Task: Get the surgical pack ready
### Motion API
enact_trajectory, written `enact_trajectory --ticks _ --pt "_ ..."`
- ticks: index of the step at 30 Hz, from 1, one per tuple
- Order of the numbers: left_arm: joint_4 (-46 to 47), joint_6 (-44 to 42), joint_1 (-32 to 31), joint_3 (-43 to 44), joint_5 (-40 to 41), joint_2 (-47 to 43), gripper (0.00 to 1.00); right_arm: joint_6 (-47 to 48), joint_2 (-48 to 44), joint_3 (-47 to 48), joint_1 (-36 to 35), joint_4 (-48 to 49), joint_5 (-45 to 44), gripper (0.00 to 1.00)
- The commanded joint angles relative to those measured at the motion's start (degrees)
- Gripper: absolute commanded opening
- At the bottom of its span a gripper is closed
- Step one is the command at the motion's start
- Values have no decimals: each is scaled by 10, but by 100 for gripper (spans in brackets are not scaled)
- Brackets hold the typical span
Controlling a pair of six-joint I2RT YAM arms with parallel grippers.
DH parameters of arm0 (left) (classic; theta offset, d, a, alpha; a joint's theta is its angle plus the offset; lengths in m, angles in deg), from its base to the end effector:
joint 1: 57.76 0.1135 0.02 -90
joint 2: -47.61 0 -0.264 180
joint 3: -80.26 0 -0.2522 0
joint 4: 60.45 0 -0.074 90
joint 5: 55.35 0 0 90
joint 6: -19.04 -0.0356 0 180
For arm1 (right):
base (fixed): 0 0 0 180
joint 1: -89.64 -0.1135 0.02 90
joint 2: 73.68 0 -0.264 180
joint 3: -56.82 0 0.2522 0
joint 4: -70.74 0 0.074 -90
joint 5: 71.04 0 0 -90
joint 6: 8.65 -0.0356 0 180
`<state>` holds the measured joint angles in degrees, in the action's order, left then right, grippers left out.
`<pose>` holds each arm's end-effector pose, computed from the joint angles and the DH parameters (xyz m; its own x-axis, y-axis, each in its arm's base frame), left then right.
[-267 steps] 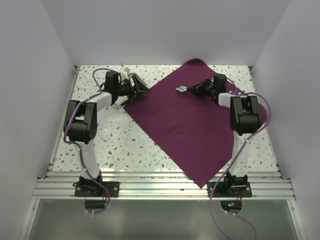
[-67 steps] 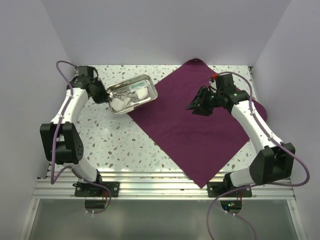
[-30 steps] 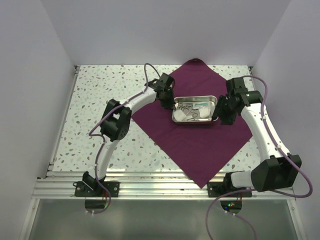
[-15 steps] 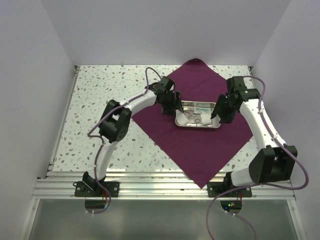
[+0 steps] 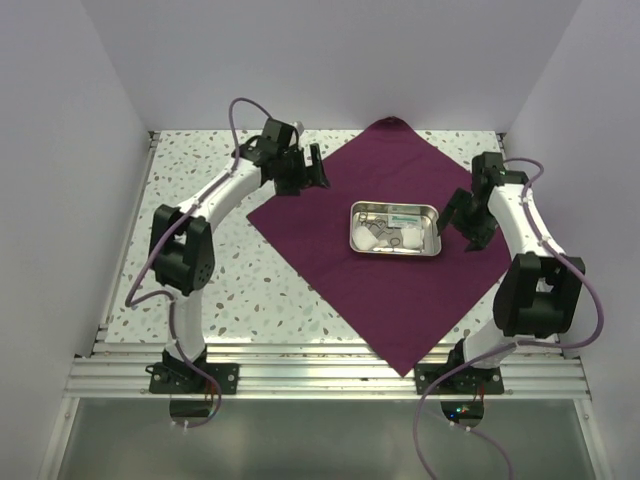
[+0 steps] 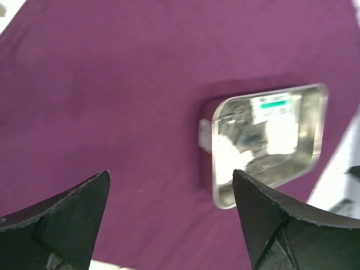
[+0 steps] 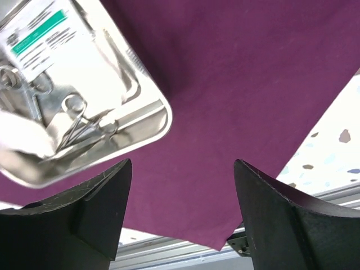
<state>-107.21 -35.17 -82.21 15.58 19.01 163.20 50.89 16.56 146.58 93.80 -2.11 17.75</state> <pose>0.4148 -0.1991 0.2712 -0.8712 -0.2225 -0.4375 0.0695 0.8265 -0.5586 0.3039 -0.0229 0.2704 -0.7838 0.5652 -0.2575 0.5521 0.8239 0.1280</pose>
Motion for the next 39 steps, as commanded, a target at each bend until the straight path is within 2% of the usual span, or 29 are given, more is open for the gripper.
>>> enact_trajectory --ticks 1,10,16,20,24,28,34,39 --pt "-59 -84 -15 -15 37 19 94 17 40 28 2 16 -44 77" --pt "-85 -166 -51 -20 170 81 94 36 109 -9 7 63 -82 80" --pt "-124 -185 -47 -44 206 122 93 39 142 -37 7 82 -73 80" --pt "-113 -170 -8 -99 186 112 94 44 151 -42 7 91 -45 80" --pt "-111 -173 26 -136 187 99 94 45 108 -46 7 111 6 81" --pt "-105 -174 63 -176 172 91 94 42 88 -10 7 92 34 82" --pt "-97 -187 125 -212 184 68 94 44 77 34 8 65 25 82" --pt "-95 -196 181 -228 189 54 94 56 93 29 9 65 19 82"
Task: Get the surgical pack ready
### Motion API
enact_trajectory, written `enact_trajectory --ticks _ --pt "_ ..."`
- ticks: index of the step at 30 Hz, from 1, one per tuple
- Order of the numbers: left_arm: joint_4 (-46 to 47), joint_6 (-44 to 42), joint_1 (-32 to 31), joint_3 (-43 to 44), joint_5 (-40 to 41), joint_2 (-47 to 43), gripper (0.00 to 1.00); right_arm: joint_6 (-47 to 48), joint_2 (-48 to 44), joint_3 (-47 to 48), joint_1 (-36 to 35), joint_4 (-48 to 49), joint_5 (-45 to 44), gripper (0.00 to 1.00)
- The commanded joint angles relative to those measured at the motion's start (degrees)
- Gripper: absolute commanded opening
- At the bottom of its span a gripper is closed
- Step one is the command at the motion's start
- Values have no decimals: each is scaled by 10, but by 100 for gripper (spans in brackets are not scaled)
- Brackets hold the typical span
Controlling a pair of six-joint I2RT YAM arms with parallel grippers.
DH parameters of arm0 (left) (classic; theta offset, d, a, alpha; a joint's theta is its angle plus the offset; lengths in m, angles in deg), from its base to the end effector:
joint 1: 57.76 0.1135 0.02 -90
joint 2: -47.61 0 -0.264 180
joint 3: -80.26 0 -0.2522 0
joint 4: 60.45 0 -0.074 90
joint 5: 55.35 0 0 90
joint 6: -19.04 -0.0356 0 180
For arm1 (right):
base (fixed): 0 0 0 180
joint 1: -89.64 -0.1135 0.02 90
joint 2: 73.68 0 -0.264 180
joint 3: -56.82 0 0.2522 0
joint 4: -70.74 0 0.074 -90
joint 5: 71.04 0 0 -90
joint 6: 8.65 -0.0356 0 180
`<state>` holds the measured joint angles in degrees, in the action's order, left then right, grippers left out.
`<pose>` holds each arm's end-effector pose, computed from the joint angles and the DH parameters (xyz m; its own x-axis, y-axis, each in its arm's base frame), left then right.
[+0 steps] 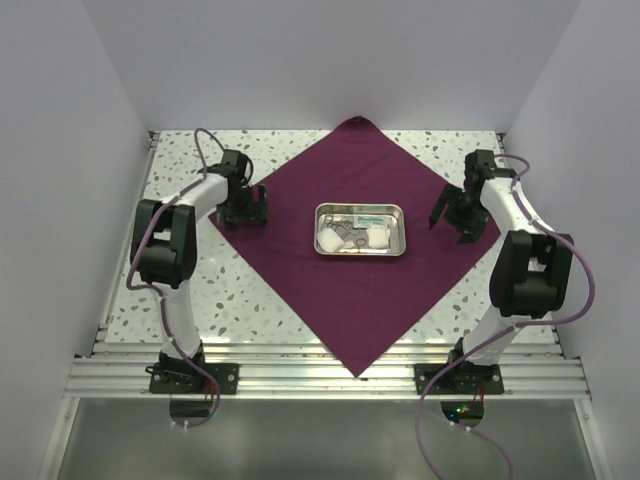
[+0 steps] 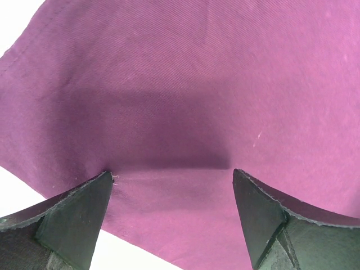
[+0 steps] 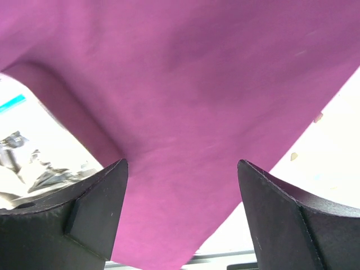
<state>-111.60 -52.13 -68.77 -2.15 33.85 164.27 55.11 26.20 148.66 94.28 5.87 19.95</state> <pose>0.4062 -0.0795 0.1639 -0.9374 -0.1464 -0.3161 -0.1130 0.9861 -0.1217 0.3461 -0.0275 0.2336 -0.8210 0.5102 -0.2563 0.4892 0.8601 0.1447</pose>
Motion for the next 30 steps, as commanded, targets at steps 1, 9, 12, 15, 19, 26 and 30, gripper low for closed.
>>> enact_trajectory --ticks 1,9,12,15,19,26,30 --pt "-50 -28 54 -53 42 39 94 15 -1 7 5 -8 4 82" --pt "-30 -9 61 -50 -15 -76 94 11 40 26 -39 30 70 65" --pt "-23 30 40 -41 -39 -109 93 3 70 55 -77 38 67 59" --pt "-5 64 15 -39 -65 -127 84 -3 108 87 -97 37 74 40" --pt "6 84 -31 -31 -76 -115 76 0 142 114 -97 36 60 24" --pt "31 108 -57 -33 -138 -57 51 24 199 164 -110 36 88 2" --pt "33 105 -59 -19 -157 -39 48 22 216 174 -127 39 108 0"
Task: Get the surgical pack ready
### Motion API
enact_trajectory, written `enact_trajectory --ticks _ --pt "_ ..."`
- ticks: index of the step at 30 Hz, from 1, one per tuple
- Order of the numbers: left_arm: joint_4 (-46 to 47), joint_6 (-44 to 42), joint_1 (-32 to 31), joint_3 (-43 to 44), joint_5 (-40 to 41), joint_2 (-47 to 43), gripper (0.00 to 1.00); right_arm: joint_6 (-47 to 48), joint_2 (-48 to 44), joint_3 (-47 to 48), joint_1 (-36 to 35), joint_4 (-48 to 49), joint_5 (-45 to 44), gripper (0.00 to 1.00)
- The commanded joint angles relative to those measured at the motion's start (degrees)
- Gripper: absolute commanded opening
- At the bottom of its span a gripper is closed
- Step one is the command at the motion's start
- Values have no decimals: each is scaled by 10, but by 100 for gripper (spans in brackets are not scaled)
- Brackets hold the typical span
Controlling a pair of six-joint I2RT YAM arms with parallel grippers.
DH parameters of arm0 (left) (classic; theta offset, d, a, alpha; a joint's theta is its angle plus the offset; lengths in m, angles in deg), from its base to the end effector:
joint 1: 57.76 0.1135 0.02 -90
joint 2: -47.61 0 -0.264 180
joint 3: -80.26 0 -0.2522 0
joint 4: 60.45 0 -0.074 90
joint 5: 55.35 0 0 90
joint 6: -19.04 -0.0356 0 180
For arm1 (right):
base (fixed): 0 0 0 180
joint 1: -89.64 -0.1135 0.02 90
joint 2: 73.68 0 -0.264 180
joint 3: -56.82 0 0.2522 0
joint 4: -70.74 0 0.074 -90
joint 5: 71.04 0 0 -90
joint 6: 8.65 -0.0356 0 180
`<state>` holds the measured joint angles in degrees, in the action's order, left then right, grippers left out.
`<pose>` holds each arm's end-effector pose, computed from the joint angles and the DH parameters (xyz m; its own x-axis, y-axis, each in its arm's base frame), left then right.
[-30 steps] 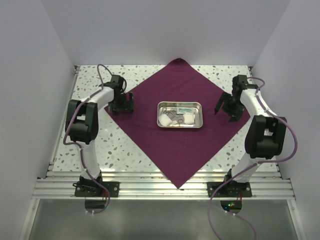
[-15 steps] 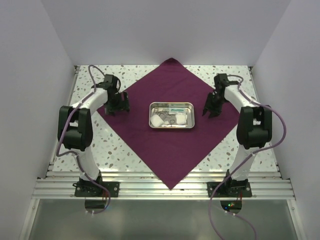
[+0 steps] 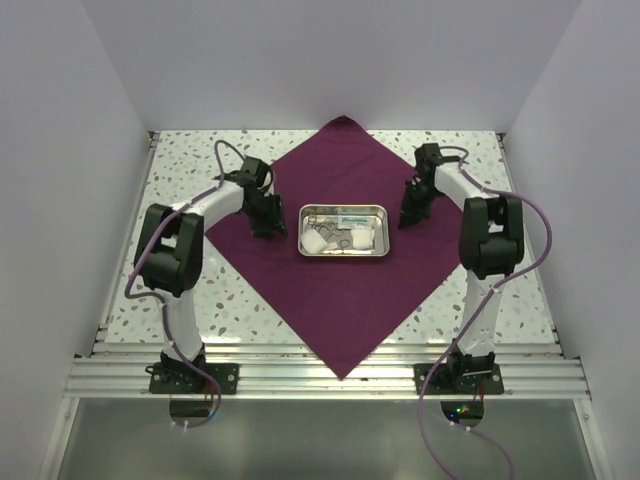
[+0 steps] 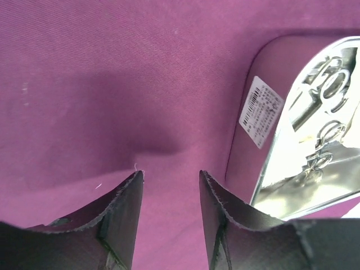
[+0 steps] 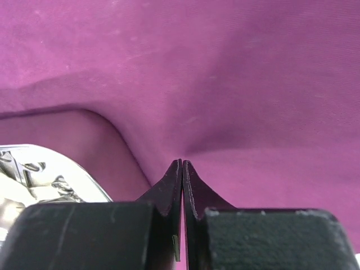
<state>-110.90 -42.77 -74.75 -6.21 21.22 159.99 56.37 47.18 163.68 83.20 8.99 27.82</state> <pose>0.3778 -0.1241 0.1745 -0.9599 -0.1872 -0.2089 -0.1029 0.9279 -0.3585 0.4237 0.0533 0.1733 -0.9357 0.3143 -0.1601 0.2721 0.9320 0.2393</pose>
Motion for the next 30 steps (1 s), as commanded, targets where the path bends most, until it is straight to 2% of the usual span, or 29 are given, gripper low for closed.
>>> enact_trajectory --ticks 1,13,25,30 --pt "25 12 1 22 -35 10 48 6 7 21 -19 11 33 0" --pt "25 4 -1 17 -47 14 44 1 8 16 -65 25 94 0" --pt "27 1 -1 14 -48 14 44 12 -14 20 -58 -7 39 0" --pt "36 -1 -2 11 -84 21 35 5 -21 4 -59 3 60 0"
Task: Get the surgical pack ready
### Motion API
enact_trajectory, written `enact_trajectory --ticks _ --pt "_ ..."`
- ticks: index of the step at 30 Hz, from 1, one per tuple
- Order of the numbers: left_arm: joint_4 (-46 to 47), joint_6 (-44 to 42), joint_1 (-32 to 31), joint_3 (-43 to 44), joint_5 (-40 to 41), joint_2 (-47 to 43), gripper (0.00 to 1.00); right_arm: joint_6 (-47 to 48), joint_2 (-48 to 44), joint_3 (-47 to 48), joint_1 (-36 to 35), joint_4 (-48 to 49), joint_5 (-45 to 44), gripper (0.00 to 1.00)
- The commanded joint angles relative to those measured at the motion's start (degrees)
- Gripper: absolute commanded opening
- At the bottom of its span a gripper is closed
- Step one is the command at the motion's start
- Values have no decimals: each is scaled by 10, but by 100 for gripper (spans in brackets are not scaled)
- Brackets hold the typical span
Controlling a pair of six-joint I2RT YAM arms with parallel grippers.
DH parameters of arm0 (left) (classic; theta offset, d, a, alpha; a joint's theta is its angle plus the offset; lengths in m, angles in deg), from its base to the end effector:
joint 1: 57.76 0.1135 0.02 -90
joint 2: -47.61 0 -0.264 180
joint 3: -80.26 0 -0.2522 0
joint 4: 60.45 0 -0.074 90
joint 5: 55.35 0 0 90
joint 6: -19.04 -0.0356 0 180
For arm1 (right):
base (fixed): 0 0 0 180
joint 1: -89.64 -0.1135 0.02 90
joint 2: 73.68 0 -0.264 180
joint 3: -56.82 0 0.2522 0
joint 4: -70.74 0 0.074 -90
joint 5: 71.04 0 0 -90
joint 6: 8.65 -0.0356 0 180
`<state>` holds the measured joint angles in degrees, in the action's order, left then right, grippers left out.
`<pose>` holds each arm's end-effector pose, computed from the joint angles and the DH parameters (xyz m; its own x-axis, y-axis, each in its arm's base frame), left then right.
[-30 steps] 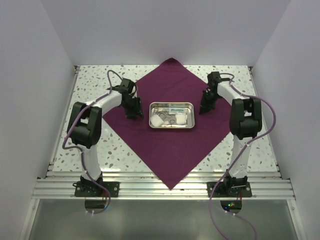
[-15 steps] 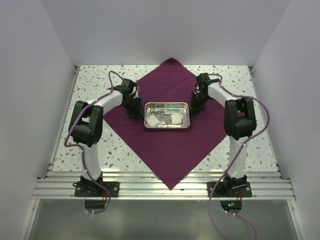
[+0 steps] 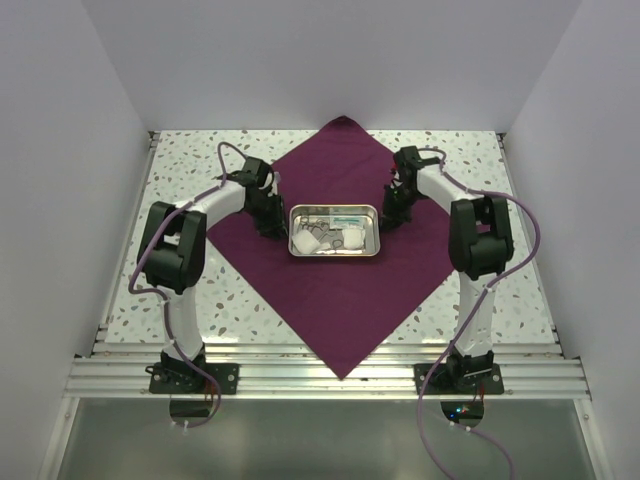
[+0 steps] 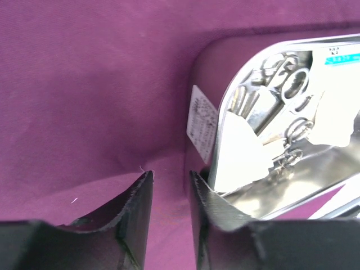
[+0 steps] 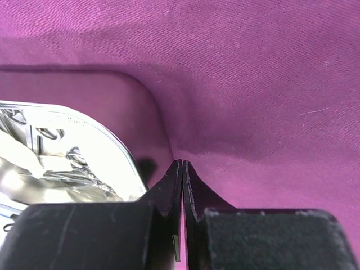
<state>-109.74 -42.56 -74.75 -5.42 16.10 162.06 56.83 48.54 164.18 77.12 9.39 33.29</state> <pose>0.3830 -0.1289 0.1662 -0.9702 -0.1751 -0.1676 -0.0881 0.8989 -0.4292 0.4182 0.1019 0.1668 -0.9736 0.1957 -0.1171 0.1500 0.9363 0.3176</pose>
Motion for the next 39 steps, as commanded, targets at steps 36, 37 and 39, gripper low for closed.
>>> enact_trajectory --ticks 36,37,39 --pt "-18 -55 39 -47 15 -86 64 59 -216 -32 41 -114 -160 41" --pt "-19 -56 42 -53 14 -93 64 64 -229 -37 29 -118 -148 43" --pt "-19 -60 45 -71 13 -112 64 82 -253 -56 4 -129 -133 47"
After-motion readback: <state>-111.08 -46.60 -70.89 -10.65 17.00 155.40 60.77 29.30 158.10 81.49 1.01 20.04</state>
